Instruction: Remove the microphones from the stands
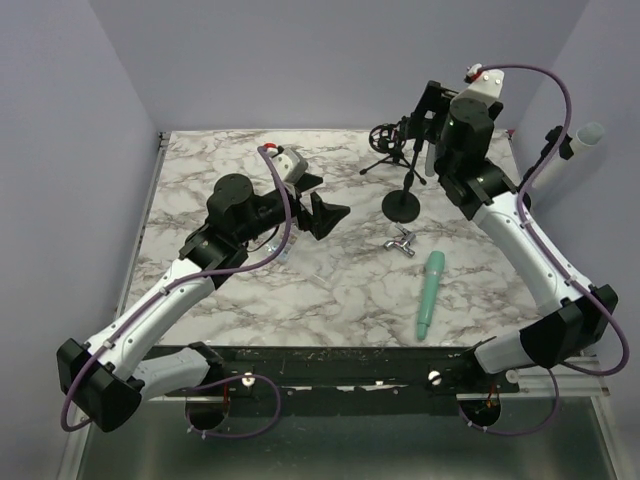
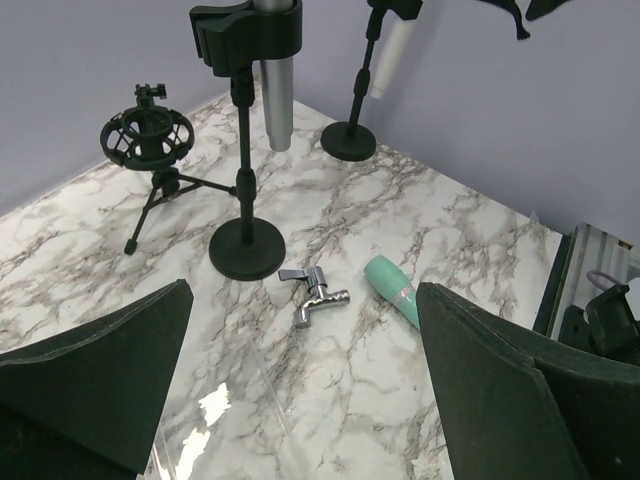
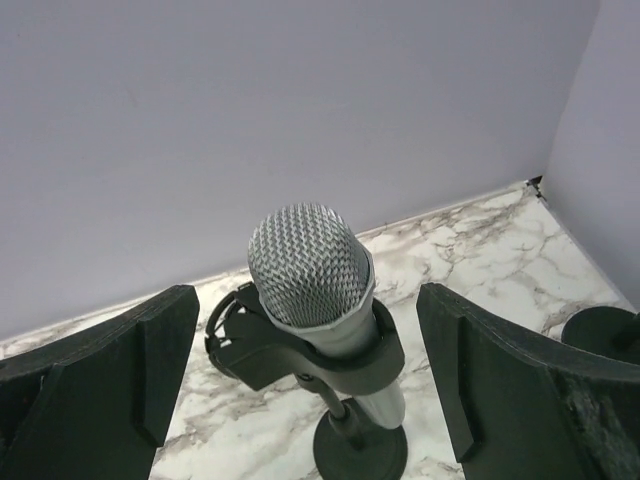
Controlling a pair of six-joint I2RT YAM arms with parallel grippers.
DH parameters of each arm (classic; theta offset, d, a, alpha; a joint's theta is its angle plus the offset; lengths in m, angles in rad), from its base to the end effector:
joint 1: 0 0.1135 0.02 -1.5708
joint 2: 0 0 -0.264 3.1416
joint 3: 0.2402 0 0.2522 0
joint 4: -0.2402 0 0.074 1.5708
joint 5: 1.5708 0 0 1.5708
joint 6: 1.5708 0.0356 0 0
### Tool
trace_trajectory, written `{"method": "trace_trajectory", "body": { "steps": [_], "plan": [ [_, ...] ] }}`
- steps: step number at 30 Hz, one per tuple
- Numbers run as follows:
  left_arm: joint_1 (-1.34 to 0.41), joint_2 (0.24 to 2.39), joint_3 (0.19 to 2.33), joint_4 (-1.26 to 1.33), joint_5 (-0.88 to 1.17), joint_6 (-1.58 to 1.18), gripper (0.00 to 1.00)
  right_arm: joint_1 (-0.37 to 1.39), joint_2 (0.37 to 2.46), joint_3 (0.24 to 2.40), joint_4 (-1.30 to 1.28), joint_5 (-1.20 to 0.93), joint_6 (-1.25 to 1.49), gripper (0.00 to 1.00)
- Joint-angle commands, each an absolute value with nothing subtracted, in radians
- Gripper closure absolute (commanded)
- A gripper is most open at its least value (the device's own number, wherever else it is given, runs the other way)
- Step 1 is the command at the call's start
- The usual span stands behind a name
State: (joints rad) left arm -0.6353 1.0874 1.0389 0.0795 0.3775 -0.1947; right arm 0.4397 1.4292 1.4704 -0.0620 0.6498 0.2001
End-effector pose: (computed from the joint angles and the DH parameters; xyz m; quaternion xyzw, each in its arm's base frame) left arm 0.1950 -0.1601 0.3986 0.2809 0.6377 -0.4039 0.5927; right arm 0.3054 0.1198 0.4428 0.1408 0.6989 -0.0080 0.7012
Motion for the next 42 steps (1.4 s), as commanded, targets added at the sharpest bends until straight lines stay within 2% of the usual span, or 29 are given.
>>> {"method": "trace_trajectory", "body": {
  "steps": [1, 11, 15, 18, 21, 25, 29, 33, 42],
  "plan": [
    [-0.641, 1.1, 1.048, 0.075, 0.369, -0.183, 0.02, 0.445, 1.509, 1.575, -0.201, 0.696, 0.142, 0.0],
    [-0.643, 1.103, 1.044, 0.074, 0.359, -0.178, 0.02, 0.445, 1.604, 1.644, -0.179, 0.732, 0.076, 0.02],
    [-0.644, 1.111, 1.039, 0.081, 0.358, -0.181, 0.02, 0.445, 1.612, 1.634, -0.126, 0.738, 0.053, 0.12],
    [-0.643, 1.123, 1.04, 0.077, 0.354, -0.178, 0.02, 0.442, 1.617, 1.617, -0.092, 0.74, 0.048, 0.26],
    [-0.645, 1.131, 1.034, 0.085, 0.351, -0.183, 0.02, 0.431, 1.623, 1.605, -0.076, 0.717, 0.058, 0.31],
    [-0.646, 1.155, 1.019, 0.144, 0.367, -0.208, 0.02, 0.42, 1.609, 1.582, -0.041, 0.654, 0.051, 0.48],
    [-0.646, 1.218, 1.056, 0.159, 0.362, -0.254, 0.02, 0.406, 1.585, 1.547, -0.01, 0.582, 0.024, 0.7],
    [-0.645, 1.292, 1.121, 0.174, 0.356, -0.304, 0.02, 0.388, 1.547, 1.475, 0.062, 0.495, 0.01, 0.99],
    [-0.645, 1.472, 1.268, 0.323, 0.374, -0.204, 0.01, 0.241, 1.479, 1.368, 0.11, 0.039, 0.088, 0.99]
  ]
}}
